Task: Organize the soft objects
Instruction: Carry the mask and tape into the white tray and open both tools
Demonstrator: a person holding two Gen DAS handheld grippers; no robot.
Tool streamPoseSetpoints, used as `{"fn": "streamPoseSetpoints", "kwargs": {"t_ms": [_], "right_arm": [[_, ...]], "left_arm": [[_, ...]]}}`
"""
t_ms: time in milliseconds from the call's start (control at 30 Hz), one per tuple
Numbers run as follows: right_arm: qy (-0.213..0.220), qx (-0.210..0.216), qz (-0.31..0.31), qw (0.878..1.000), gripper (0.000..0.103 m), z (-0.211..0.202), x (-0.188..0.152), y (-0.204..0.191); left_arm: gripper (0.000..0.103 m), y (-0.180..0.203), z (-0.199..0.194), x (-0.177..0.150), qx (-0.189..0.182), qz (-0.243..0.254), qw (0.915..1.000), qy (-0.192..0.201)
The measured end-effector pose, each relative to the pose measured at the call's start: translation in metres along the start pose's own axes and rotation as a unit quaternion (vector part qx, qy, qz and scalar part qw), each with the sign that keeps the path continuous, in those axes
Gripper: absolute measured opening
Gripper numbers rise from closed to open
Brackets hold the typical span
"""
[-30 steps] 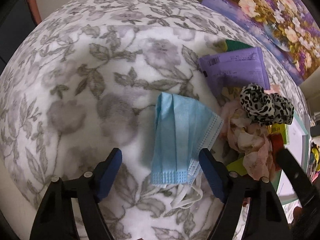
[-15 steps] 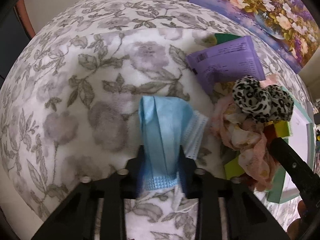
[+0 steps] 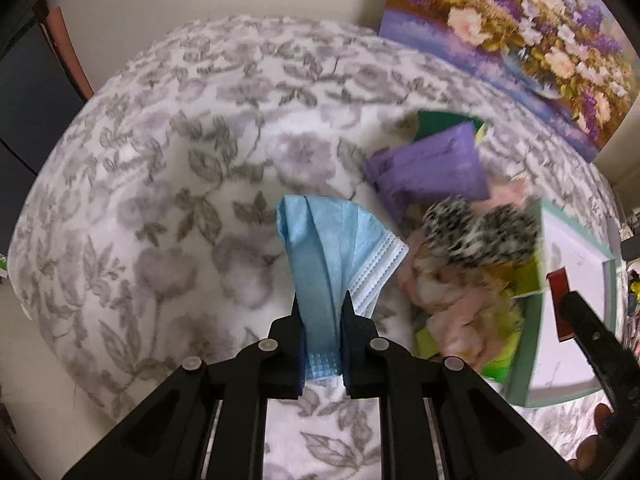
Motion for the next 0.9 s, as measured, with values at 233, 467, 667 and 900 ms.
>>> {"fn": "streamPoseSetpoints", "kwargs": {"t_ms": [233, 467, 667, 900], "right_arm": [[0.026, -0.049, 0.037, 0.998, 0.058, -0.024, 0.01, 0.037], [0.025, -0.143, 0.087, 0.986, 0.058, -0.04, 0.008, 0.095], [0.017, -0.195, 0.144, 0.97, 0.058, -0.051, -0.003, 0.145], [0.001, -0.245, 0.178, 0.953, 0.058, -0.063, -0.017, 0.189]], "left_arm": [[0.014, 0.024, -0.044, 0.006, 0.002, -0.003, 0.9999, 0.014], [0.014, 0.092, -0.057, -0.01, -0.028, 0.033, 0.999, 0.008], [0.014, 0.147, -0.048, -0.035, -0.066, 0.08, 0.9946, 0.002], [0.014, 0.194, -0.034, -0.063, -0.076, 0.137, 0.9877, 0.005]]}}
Point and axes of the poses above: each gripper's, at about its wrist camera, not at the fingertips, and z roughly the way its jaws point, y to its right, x to its top, the point moved 4 cm from there along z, roughly the way its jaws point, and after that the axes turned 9 degrees about -z, right-handed, at the moved point
